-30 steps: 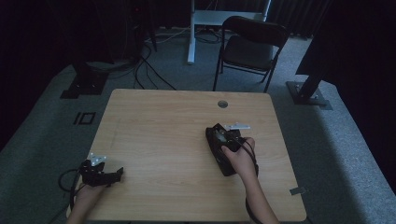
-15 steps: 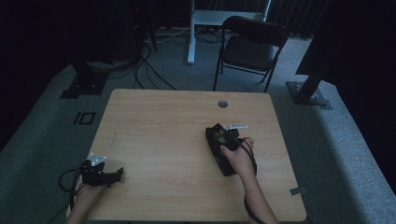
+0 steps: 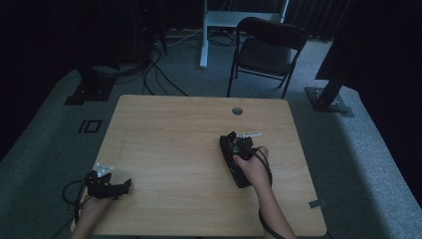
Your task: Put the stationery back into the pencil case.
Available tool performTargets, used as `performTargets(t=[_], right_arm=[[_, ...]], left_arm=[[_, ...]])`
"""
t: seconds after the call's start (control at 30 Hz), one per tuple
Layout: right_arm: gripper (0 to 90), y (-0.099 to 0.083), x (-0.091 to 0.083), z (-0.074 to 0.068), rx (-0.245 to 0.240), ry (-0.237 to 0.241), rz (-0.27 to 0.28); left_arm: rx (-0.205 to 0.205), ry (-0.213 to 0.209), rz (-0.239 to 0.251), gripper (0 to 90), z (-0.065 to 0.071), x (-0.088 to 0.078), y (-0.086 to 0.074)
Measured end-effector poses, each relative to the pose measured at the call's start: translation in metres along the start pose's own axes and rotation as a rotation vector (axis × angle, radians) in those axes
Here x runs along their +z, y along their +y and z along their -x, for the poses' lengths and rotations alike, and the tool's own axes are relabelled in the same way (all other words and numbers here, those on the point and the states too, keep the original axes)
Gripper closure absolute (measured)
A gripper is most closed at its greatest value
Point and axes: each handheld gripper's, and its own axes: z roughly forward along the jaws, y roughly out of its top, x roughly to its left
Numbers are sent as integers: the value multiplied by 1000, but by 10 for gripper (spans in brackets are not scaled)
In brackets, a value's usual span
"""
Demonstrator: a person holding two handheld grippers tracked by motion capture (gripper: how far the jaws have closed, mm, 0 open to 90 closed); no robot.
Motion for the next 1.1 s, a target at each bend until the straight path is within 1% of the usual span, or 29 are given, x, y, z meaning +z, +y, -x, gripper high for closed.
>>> performTargets(t=[0.27, 0.43, 0.57, 0.8, 0.9, 1.0, 1.1], right_arm=[[500, 1, 2, 0, -7, -3, -53], [499, 1, 2, 1, 0, -5, -63], [503, 0, 0, 3, 12, -1, -57], [502, 2, -6, 4, 14, 8, -46], [502, 2, -11, 5, 13, 16, -27], [499, 4, -16, 6, 23, 26, -13], [476, 5, -22, 6, 11, 29, 6]], left_arm=[[0, 0, 0, 3, 0, 0, 0], [0, 0, 0, 2, 0, 0, 0], [0, 0, 0, 3, 0, 0, 0], [0, 0, 0, 3, 0, 0, 0], [0, 0, 0, 3, 0, 0, 0], [0, 0, 0, 3, 0, 0, 0], [0, 0, 0, 3, 0, 0, 0]])
